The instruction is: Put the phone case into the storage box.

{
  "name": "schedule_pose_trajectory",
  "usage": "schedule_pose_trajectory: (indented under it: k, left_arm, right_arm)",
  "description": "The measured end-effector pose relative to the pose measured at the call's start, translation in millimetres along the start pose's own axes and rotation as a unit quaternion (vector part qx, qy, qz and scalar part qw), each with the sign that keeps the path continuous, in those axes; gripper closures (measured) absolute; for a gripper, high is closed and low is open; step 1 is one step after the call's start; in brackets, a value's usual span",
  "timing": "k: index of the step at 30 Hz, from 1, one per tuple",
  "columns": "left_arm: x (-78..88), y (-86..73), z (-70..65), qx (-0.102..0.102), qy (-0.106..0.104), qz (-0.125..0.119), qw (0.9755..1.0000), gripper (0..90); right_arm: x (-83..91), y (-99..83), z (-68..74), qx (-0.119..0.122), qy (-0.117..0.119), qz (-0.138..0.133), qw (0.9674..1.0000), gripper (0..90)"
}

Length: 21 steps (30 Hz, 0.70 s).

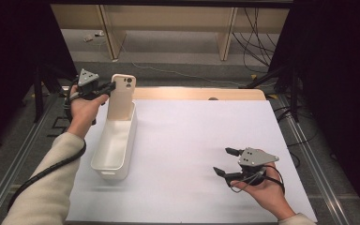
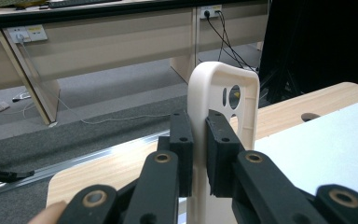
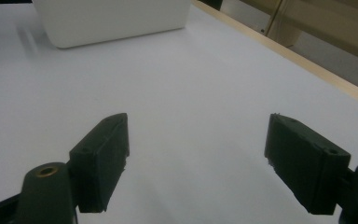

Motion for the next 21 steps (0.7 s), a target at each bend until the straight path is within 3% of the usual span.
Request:
schedule_pose_trajectory:
  k: [21]
  left_arm:
    - [-5.6,-4.9,3.1,0.000,0.002,0.007,1.0000,82.1]
  right_arm:
    - [0.1,-0.2,-0.4,0.000,0.000,0.000,1.0000,23.2]
Point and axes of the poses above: each handheld gripper's, and its own axes: x roughly backward along the jaws, y roughly out of its top, z roughly to its left, the point moved 10 cm from there along -x, roughly forward along the jaws, and after that the axes turned 14 degrees about -y, right-handed, at the moved point
